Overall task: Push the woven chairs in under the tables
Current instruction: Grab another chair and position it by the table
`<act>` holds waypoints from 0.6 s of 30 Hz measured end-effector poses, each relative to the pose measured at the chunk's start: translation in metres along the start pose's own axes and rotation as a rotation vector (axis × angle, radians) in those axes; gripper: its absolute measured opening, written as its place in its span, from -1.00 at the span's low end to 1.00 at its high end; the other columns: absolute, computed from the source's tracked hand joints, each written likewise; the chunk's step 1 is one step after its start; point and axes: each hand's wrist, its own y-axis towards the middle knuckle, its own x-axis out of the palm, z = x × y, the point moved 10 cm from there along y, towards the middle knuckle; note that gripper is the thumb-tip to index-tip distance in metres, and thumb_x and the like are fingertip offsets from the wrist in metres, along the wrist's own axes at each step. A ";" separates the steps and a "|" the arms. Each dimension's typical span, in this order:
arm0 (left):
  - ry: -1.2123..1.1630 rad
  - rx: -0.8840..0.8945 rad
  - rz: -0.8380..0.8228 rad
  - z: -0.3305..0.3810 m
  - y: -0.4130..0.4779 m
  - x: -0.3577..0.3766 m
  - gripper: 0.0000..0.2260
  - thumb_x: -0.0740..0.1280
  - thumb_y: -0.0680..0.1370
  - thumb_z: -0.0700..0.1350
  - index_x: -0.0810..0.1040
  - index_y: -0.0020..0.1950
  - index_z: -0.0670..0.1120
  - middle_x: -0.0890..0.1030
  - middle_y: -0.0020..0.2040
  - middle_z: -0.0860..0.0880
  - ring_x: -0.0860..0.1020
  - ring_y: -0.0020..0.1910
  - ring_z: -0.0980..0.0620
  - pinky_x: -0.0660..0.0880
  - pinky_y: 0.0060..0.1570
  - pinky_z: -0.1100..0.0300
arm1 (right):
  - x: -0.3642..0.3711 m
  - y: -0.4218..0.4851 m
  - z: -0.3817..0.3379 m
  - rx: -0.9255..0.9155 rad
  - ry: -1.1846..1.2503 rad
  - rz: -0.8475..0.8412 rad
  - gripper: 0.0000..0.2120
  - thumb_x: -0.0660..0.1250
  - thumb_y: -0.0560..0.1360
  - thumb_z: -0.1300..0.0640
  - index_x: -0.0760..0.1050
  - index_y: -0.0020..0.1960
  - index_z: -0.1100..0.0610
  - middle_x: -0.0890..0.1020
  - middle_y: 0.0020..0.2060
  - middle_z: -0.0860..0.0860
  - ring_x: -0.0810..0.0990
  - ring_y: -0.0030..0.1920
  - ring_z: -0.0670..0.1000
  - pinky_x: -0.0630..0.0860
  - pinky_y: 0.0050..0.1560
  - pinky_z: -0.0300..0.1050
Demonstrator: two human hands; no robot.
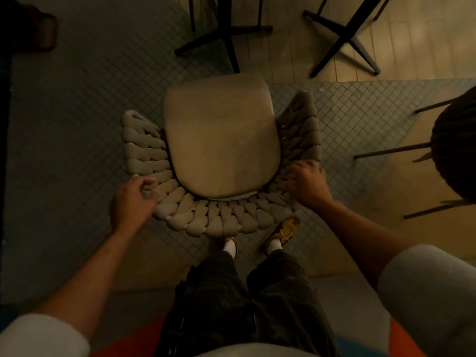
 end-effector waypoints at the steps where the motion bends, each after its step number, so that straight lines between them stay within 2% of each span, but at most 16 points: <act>1: -0.053 -0.048 0.071 -0.004 0.000 -0.007 -0.70 0.44 0.46 -0.09 0.59 0.17 0.12 0.64 0.13 -0.02 0.61 0.04 -0.10 0.57 -0.01 0.00 | -0.003 0.004 0.009 0.046 -0.001 0.036 -0.74 0.38 0.51 -0.03 0.63 0.18 -0.03 0.59 0.23 0.02 0.42 0.36 0.20 0.40 0.25 0.19; 3: -0.196 -0.176 0.187 -0.022 0.002 -0.012 -0.62 0.47 0.45 -0.11 0.53 0.26 0.04 0.60 0.19 -0.05 0.59 0.06 -0.05 0.54 0.01 0.03 | -0.014 0.012 0.026 0.160 0.019 0.126 -0.66 0.38 0.52 0.01 0.56 0.28 0.01 0.50 0.34 0.08 0.33 0.40 0.21 0.38 0.28 0.20; 6: -0.406 -0.393 0.251 -0.053 0.001 0.000 -0.40 0.51 0.41 -0.05 0.38 0.39 -0.07 0.54 0.28 -0.11 0.59 0.13 -0.08 0.54 0.11 0.04 | -0.022 0.022 0.048 0.316 0.155 0.220 -0.47 0.41 0.50 0.04 0.40 0.43 0.12 0.35 0.42 0.16 0.32 0.41 0.24 0.41 0.35 0.19; 8: -0.487 -0.513 0.225 -0.065 -0.002 0.017 -0.34 0.53 0.43 -0.07 0.34 0.45 -0.12 0.52 0.34 -0.14 0.57 0.22 -0.13 0.49 0.16 0.12 | -0.020 0.030 0.058 0.374 0.242 0.238 -0.33 0.48 0.47 0.08 0.31 0.49 0.18 0.31 0.44 0.19 0.32 0.43 0.24 0.43 0.39 0.15; 10: -0.525 -0.589 0.162 -0.067 -0.006 0.035 -0.35 0.53 0.47 -0.11 0.33 0.48 -0.18 0.53 0.37 -0.17 0.55 0.26 -0.11 0.43 0.12 0.18 | -0.014 0.037 0.066 0.415 0.304 0.227 -0.18 0.54 0.42 0.09 0.21 0.55 0.19 0.29 0.45 0.18 0.35 0.44 0.23 0.43 0.40 0.11; 13: -0.582 -0.619 0.054 -0.071 -0.007 0.062 -0.42 0.54 0.47 -0.11 0.40 0.42 -0.17 0.57 0.32 -0.16 0.58 0.23 -0.10 0.52 0.16 0.09 | 0.006 0.047 0.079 0.487 0.367 0.144 0.00 0.59 0.42 0.07 0.04 0.63 0.19 0.25 0.51 0.21 0.36 0.46 0.26 0.42 0.37 0.10; 15: -0.603 -0.613 -0.007 -0.073 -0.007 0.074 -0.42 0.58 0.42 -0.08 0.44 0.37 -0.12 0.60 0.29 -0.14 0.60 0.20 -0.10 0.58 0.20 -0.06 | 0.020 0.047 0.087 0.535 0.417 0.093 -0.03 0.54 0.46 0.07 0.00 0.65 0.15 0.35 0.47 0.26 0.42 0.42 0.32 0.46 0.32 0.16; 18: -0.533 -0.594 -0.049 -0.082 -0.005 0.085 -0.47 0.57 0.40 -0.04 0.50 0.30 -0.10 0.63 0.24 -0.13 0.62 0.16 -0.12 0.60 0.17 -0.14 | 0.032 0.034 0.092 0.575 0.499 0.078 -0.13 0.43 0.53 0.07 -0.07 0.63 -0.08 0.53 0.33 0.26 0.59 0.23 0.33 0.55 0.04 0.12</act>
